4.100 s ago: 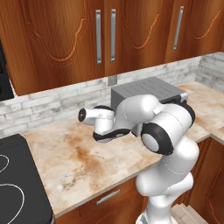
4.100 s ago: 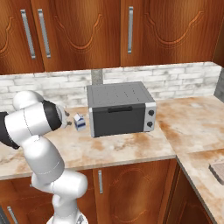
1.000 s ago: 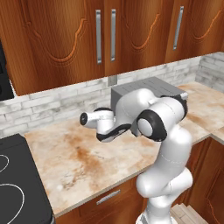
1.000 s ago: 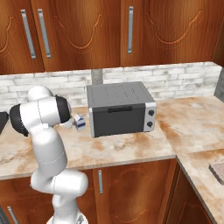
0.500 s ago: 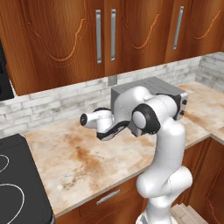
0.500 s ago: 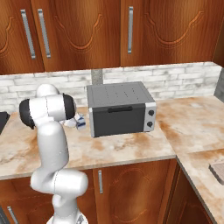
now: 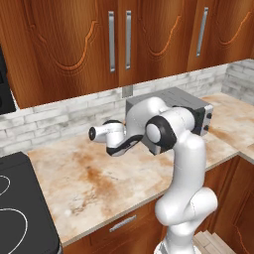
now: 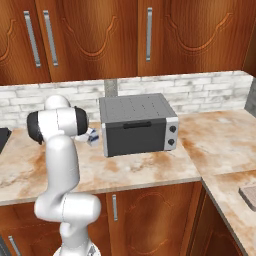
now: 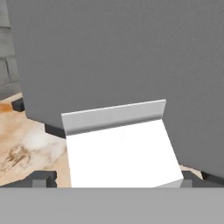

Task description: Move the drinks to the dining counter.

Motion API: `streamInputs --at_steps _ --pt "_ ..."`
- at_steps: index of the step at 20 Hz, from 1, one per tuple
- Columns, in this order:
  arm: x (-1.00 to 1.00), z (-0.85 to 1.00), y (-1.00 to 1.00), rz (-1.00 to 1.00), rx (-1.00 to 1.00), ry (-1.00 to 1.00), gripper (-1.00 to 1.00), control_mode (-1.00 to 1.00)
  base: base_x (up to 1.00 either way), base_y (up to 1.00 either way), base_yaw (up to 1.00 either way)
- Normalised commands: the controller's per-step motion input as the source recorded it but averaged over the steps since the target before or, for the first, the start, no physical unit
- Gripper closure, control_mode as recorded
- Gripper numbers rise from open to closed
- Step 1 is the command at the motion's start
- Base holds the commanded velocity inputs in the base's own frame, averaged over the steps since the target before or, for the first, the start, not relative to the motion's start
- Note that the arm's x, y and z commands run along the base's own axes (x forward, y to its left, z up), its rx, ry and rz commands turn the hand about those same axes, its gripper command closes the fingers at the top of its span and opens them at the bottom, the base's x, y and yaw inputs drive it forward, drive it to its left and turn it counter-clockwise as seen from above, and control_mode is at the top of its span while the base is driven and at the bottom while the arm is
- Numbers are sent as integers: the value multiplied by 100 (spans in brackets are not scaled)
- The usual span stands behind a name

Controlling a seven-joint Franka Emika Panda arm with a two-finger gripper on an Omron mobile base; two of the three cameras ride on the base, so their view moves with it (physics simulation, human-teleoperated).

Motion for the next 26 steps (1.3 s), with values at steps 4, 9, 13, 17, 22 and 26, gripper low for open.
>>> streamInputs --at_steps 4,9,13,17,22,26 --pt "0 -29 -10 -2 -3 0 100 -100 0 0 0" --pt "-3 -21 -1 -1 -3 0 100 -100 0 0 0" --pt "-31 -9 0 0 0 0 100 -100 0 0 0" --pt "-69 7 7 0 0 -2 100 -100 0 0 0" --pt "-99 57 9 10 0 0 100 -100 0 0 0" --pt "-100 58 -23 24 1 0 100 -100 0 0 0"
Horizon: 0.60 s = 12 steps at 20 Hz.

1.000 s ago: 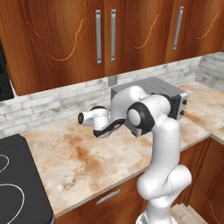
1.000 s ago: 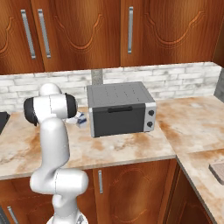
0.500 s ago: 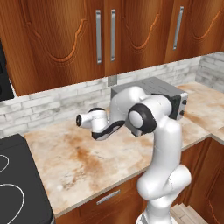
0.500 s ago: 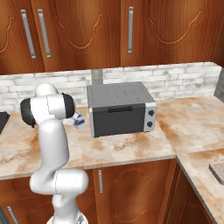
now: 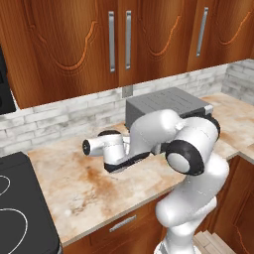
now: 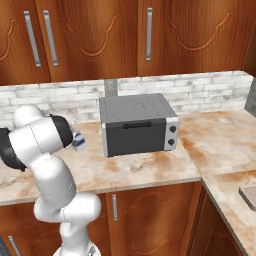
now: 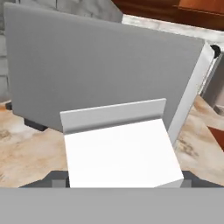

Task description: Move the drinks to the dining counter.

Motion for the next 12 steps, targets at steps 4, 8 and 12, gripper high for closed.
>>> streamInputs --at_steps 4,8,12 --pt "-100 56 -41 26 0 -1 100 -100 0 0 0" --pt "-93 80 -37 31 1 7 100 -100 0 0 0" --pt "-72 92 -33 36 0 18 100 -100 0 0 0"
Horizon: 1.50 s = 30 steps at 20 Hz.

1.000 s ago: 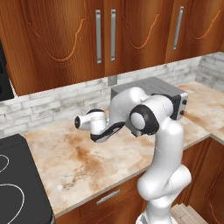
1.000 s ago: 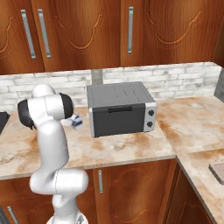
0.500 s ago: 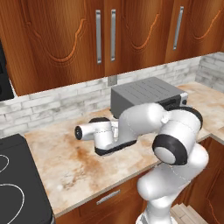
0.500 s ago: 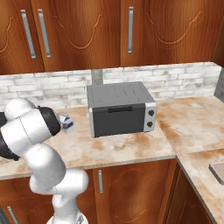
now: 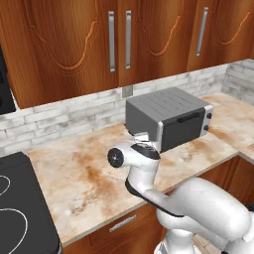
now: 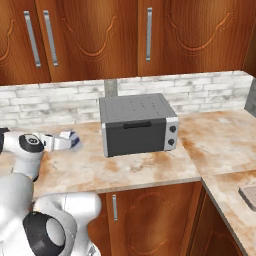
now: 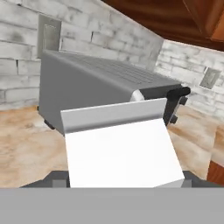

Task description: Move the drinks to the dining counter.

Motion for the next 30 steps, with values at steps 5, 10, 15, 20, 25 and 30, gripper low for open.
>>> streamInputs --at_steps 5,10,15,20,25,30 --pt "-54 72 -37 32 2 25 100 -100 0 0 0" --pt "-35 42 -51 18 6 17 100 -100 0 0 0" --pt "-36 35 -19 6 12 9 100 -100 0 0 0" --pt "-47 23 0 0 20 0 100 -100 0 0 0" --pt "-72 3 0 0 16 -11 100 -100 0 0 0" --pt "-43 3 0 0 1 -20 100 -100 0 0 0"
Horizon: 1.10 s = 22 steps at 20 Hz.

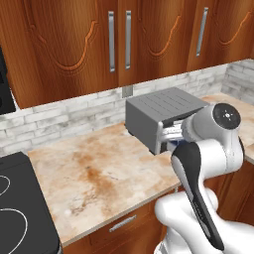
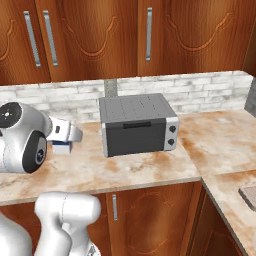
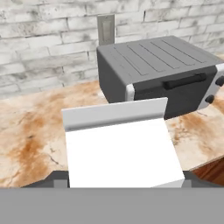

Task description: Move the drinks to the dining counter.

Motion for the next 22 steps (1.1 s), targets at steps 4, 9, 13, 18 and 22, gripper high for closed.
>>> streamInputs --at_steps 4,9,13,18,22 --pt "-40 0 0 0 0 -21 100 -100 0 0 0" --pt "-23 0 0 0 0 -6 100 100 -60 -22 0" --pt "0 0 0 0 0 0 100 100 -100 -44 0" --pt "0 0 0 0 0 0 100 100 -100 -16 15" --pt "0 0 0 0 0 0 100 100 -62 13 83"
